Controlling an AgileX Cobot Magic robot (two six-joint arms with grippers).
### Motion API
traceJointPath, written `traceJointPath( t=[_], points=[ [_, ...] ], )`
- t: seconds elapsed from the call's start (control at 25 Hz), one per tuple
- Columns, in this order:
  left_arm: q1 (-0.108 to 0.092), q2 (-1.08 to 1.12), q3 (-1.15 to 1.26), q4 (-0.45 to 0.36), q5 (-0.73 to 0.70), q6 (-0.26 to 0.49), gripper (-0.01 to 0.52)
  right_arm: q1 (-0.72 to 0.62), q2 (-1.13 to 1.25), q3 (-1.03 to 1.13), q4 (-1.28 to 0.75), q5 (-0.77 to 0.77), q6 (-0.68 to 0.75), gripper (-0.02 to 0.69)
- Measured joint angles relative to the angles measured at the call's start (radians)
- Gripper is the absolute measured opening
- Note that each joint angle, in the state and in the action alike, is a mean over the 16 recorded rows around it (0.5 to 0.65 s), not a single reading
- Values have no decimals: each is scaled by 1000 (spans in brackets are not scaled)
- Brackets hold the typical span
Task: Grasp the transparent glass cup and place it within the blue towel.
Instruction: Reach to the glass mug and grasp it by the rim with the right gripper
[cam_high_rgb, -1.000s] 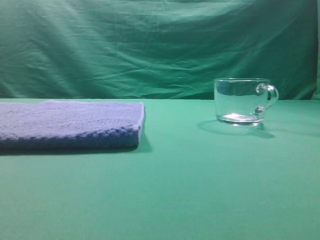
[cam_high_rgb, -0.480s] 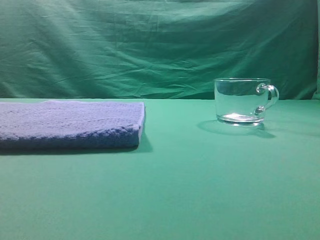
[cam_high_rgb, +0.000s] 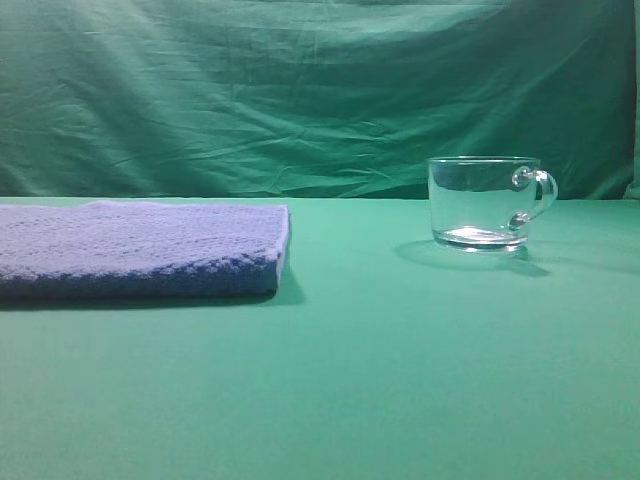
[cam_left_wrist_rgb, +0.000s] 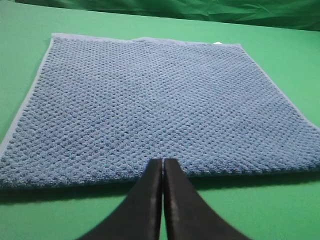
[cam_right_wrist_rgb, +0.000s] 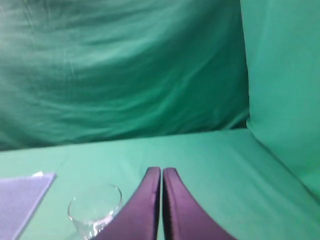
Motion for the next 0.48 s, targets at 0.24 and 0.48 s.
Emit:
traceJointPath(
  t=[0.24,0.48],
  points=[
    [0,0,0,0,0,0,0,71,260,-175,10,139,-87,3],
    [0,0,0,0,0,0,0,139,505,-297,24,201,-164,98]
  ],
)
